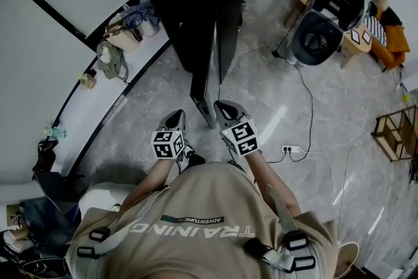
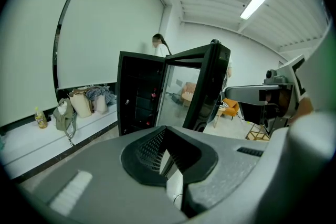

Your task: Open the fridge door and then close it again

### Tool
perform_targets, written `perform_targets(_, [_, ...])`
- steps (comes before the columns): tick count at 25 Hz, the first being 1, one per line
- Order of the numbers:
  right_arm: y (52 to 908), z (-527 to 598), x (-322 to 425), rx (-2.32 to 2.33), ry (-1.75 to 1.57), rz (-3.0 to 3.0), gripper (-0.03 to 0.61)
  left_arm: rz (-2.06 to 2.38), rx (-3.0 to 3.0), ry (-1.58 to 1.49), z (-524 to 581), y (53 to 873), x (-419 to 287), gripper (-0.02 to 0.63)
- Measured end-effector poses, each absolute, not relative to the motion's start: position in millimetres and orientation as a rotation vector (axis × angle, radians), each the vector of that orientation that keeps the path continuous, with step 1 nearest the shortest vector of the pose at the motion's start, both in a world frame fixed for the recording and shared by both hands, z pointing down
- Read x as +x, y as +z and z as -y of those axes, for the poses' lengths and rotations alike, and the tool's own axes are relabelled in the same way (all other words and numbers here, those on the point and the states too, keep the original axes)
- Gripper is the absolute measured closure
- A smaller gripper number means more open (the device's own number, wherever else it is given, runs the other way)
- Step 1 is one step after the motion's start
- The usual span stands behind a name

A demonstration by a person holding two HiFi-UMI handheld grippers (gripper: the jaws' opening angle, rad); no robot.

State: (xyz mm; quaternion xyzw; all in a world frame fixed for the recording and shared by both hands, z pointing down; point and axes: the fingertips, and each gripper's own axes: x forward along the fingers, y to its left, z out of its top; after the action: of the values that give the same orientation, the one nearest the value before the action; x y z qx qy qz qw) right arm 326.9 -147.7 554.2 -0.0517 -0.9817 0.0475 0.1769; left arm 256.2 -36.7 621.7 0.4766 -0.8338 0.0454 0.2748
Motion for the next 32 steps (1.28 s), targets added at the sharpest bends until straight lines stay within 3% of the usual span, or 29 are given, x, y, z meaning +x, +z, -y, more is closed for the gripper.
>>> perform_targets(32, [556.6,120.0,300.6,-0.017,0.070,2.734,0.583,2.295,1.295,0.059,-24.3,627.2,185.9,0.613])
